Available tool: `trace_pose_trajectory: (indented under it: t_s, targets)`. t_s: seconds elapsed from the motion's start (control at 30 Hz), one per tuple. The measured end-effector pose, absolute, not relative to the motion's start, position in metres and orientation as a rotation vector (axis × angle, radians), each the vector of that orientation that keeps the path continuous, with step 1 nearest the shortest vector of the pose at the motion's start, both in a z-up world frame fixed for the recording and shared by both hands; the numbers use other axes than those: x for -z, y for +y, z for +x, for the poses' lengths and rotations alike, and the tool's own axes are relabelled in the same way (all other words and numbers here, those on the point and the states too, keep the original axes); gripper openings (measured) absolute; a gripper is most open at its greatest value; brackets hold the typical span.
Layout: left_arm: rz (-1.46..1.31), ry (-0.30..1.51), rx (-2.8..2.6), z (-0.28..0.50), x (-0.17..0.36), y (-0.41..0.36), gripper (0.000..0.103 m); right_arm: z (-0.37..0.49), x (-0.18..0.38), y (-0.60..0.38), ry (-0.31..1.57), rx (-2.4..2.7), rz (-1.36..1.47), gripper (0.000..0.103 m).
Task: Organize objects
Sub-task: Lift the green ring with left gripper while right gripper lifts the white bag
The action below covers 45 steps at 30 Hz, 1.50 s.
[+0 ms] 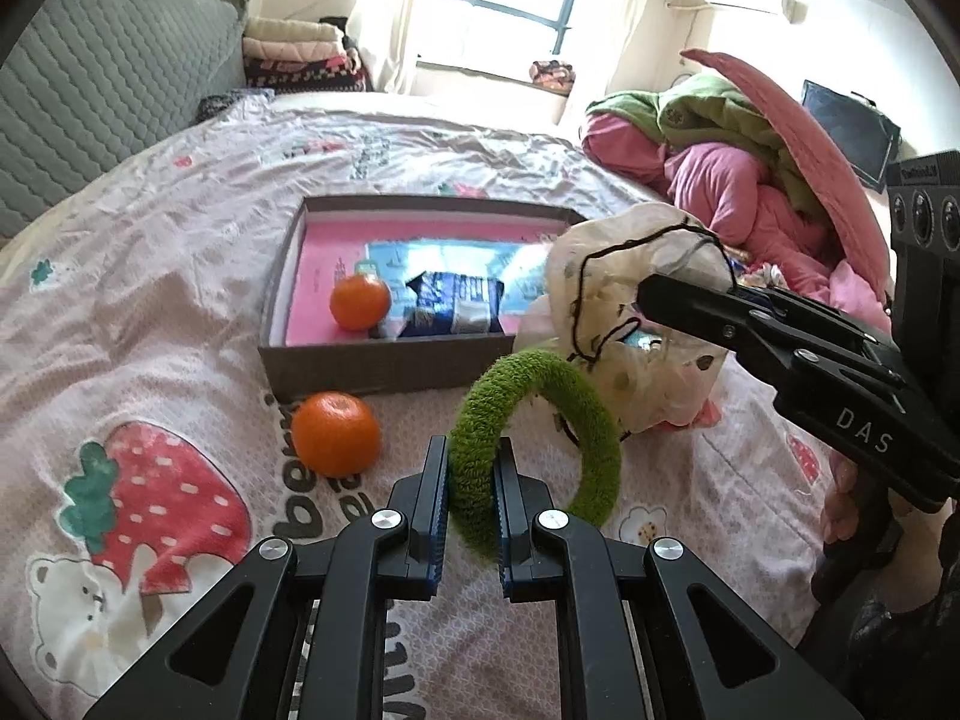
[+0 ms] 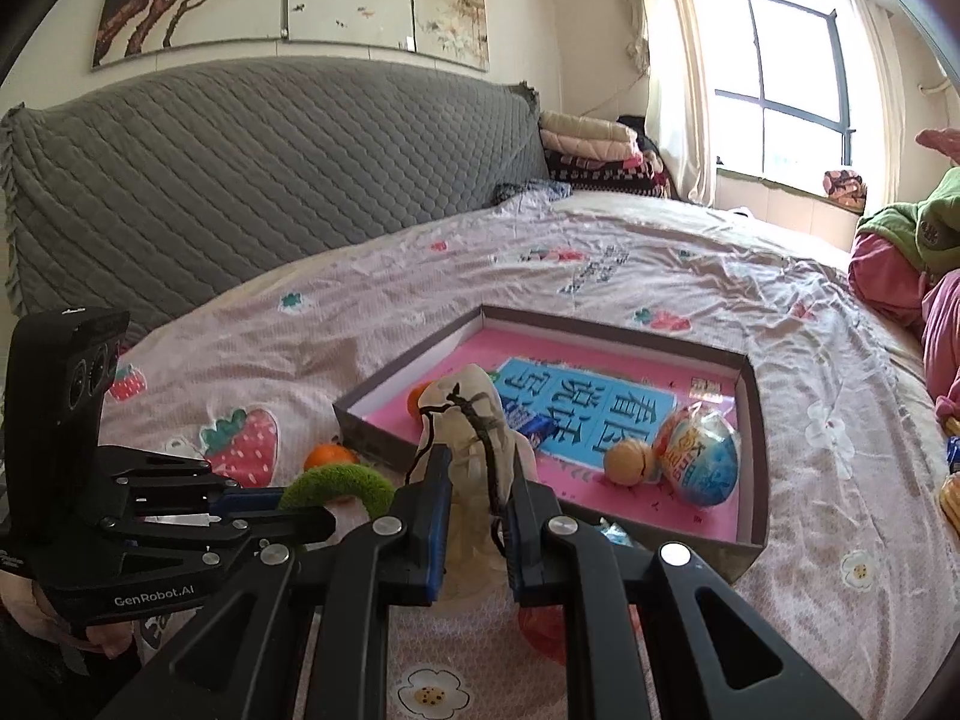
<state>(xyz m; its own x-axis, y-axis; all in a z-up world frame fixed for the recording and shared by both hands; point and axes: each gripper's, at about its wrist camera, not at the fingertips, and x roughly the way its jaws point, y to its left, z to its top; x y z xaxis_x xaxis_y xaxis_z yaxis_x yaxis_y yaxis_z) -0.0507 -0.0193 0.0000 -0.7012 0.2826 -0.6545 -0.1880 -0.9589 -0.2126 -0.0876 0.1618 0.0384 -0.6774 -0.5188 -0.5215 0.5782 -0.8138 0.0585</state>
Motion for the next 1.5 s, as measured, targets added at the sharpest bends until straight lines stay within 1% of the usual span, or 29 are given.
trace_pose_trajectory:
  t_s: [0.33, 0.73, 1.1, 1.5]
  targets:
    - [-0.972, -0.193, -2.729, -0.049, -0.020, -0.024, 0.013, -0.078, -0.056, 0.169, 0.118, 2.465, 0.576, 0.015]
    - [-0.858, -0.186, -2.732, -0.068, -0.051, -0.018, 0.013, -0.083, -0.071, 0.186, 0.040, 2.535, 0.492, 0.015]
    - [-0.811, -0.182, -2.731, -0.093, -0.064, -0.020, 0.013, -0.101, -0.079, 0.200, -0.002, 2.591, 0.470, 0.015]
    - [-0.796, -0.214, -2.711, -0.129, -0.074, -0.032, 0.013, -0.123, -0.083, 0.201, 0.015, 2.640, 0.465, 0.015]
